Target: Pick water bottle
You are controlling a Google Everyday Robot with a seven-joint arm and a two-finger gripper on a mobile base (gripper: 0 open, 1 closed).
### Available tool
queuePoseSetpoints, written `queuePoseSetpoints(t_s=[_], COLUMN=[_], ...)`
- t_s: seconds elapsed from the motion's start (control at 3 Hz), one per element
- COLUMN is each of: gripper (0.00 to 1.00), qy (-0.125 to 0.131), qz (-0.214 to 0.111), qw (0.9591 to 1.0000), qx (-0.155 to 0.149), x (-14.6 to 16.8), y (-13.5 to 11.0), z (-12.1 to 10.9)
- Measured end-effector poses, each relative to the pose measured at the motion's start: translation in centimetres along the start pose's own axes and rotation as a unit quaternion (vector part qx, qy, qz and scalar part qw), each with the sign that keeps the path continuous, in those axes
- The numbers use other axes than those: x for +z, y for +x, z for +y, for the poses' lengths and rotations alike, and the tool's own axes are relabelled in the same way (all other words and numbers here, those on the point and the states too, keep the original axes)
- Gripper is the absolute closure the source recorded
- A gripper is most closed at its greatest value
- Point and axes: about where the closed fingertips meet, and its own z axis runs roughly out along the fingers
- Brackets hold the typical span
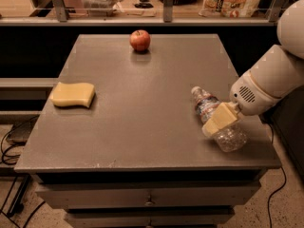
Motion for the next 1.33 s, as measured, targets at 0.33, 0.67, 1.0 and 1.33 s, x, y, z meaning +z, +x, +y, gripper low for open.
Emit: queuePoseSetpoints(t_s=[0.33, 0.67, 1.0, 1.33], gripper=[0.65, 0.88, 1.00, 1.00], qy=[0.006, 0.012, 0.010, 0.005], qz=[0.002, 0.004, -0.020, -0.078], qw=[0.9999, 0.9997, 0.9992, 0.9951], qx=[-0.011, -0.019, -0.033, -0.060], x=[-0.2, -0.4, -2.2, -7.2], y=[-0.4, -0.7, -1.4, -2.9], z=[0.9, 1.3, 0.7, -2.1])
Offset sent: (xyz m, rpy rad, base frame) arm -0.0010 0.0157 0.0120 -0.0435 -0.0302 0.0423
